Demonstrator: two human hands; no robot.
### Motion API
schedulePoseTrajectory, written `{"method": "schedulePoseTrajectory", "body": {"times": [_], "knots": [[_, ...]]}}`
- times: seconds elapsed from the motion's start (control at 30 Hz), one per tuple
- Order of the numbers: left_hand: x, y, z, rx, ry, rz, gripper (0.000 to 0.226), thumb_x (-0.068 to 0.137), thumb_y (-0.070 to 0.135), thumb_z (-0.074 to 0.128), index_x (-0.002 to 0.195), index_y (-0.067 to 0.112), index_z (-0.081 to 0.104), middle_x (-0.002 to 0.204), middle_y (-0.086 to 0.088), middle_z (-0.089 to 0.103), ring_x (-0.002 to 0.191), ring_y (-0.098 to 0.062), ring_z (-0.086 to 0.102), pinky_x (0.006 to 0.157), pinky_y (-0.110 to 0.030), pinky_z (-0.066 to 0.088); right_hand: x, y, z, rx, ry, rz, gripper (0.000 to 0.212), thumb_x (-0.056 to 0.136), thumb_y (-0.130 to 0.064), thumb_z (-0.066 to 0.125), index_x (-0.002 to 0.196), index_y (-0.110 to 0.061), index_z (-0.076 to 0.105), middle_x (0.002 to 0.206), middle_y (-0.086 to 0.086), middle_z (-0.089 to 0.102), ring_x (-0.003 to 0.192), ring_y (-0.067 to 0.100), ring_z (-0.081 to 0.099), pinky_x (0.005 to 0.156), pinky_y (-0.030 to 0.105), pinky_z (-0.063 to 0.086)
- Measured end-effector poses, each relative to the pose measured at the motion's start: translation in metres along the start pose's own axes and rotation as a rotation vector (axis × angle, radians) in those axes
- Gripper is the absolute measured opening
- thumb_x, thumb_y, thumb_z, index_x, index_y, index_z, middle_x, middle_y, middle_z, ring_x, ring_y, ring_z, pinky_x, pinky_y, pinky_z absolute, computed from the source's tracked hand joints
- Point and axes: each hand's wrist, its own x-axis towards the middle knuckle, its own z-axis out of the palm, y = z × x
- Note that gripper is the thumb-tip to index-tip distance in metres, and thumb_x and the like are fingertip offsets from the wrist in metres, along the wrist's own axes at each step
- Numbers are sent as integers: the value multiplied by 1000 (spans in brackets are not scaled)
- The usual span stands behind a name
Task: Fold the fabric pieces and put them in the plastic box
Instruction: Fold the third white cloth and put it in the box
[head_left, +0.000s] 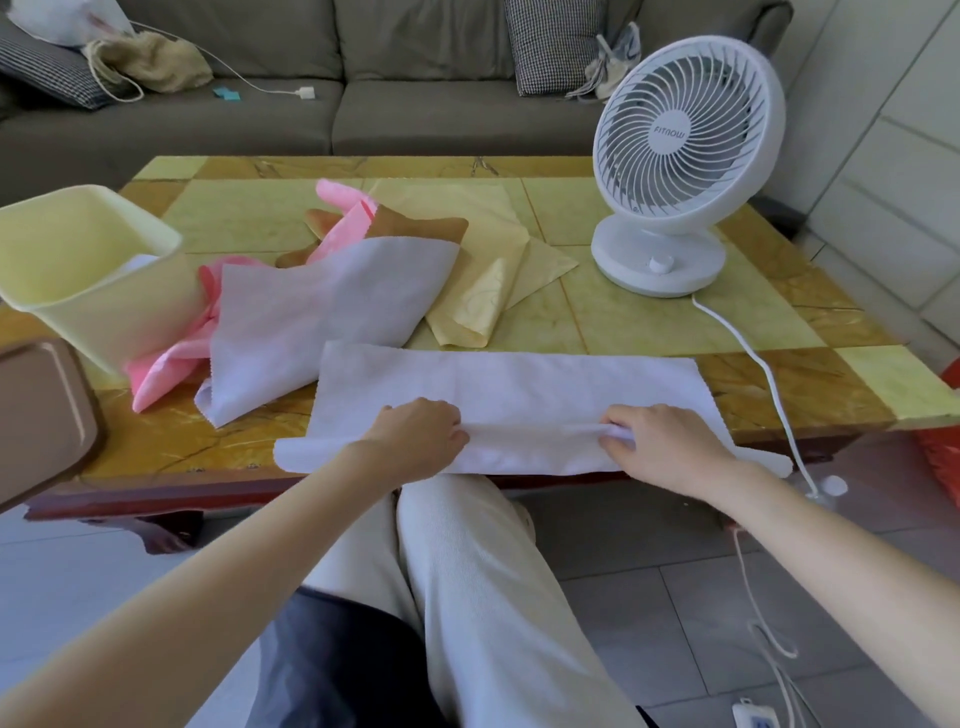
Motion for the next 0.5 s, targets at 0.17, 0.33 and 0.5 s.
{"method": "schedulePoseTrajectory", "body": {"times": [0.17,0.33,0.5], "knots": [[29,-2,-22,32,40,-45,29,99,34,36,110,16,55,113,-5,59,107,-27,53,96,-40,31,37,4,-17,-43,39,51,25,92,-41,44,87,-21,57,79,-2,60,76,23,54,64,32,39],[70,-7,-24,55,138,-76,28,98,30,39,116,16,55,121,-5,55,114,-24,48,96,-37,31,82,8,-17,10,27,103,22,95,-34,48,95,-15,59,94,4,62,83,23,54,64,31,37],[97,-15,-13,82,82,-63,32,98,31,41,126,16,50,129,-5,46,122,-23,42,99,-37,31,107,8,-3,12,-27,134,25,99,-29,43,106,-10,57,112,9,58,99,28,54,79,37,44]]}}
